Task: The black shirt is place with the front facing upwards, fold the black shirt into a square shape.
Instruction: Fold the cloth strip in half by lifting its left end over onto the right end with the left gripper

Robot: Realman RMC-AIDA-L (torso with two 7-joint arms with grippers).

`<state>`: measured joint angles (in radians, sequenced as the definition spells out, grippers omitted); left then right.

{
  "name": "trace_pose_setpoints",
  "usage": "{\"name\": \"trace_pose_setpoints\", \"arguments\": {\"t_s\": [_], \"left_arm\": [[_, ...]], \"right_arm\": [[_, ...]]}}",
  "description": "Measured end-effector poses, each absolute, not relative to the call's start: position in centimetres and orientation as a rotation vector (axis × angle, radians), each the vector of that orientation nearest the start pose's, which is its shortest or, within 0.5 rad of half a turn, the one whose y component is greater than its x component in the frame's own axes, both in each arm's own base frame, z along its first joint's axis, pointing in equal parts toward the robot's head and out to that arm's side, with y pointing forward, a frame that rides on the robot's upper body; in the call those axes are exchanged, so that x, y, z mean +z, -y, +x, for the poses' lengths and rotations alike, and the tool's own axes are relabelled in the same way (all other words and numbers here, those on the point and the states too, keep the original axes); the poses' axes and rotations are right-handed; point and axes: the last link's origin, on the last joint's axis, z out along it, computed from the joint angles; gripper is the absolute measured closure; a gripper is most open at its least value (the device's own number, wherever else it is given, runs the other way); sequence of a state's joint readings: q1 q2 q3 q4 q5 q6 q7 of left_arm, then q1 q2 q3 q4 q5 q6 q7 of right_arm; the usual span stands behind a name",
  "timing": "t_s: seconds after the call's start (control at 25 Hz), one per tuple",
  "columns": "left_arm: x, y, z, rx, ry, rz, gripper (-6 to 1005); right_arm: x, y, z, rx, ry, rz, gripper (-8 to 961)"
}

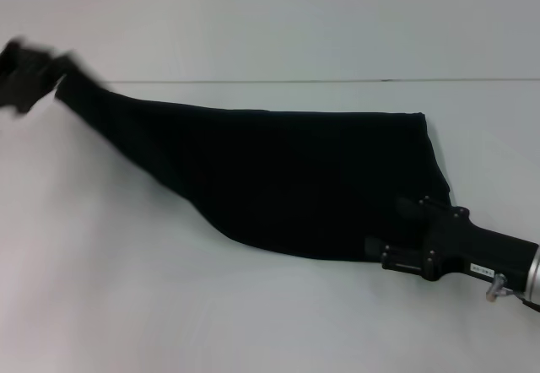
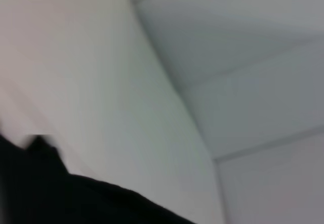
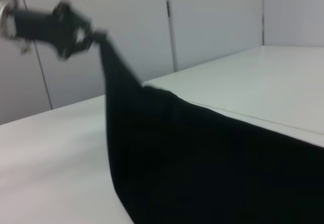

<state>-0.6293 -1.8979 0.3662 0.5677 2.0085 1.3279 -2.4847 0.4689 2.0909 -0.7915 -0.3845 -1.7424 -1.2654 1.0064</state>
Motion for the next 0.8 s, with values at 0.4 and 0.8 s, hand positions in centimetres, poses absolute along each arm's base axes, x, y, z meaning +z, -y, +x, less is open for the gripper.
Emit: {"name": "trace_pose_setpoints", "arguments": {"t_s": [0.4, 0.8], "left_arm": [[-0.5, -43.4, -12.9, 0.958, -1.751, 2.466, 971], [-12.5, -35.3, -15.9, 0.741, -1.777, 2.300, 971]], "right_arm": [[-3.8, -29.3, 32.3, 0.688, -0.691, -2.425, 12], [-3.5, -28.9, 33.0, 0.698, -0.731, -2.380, 12]]}}
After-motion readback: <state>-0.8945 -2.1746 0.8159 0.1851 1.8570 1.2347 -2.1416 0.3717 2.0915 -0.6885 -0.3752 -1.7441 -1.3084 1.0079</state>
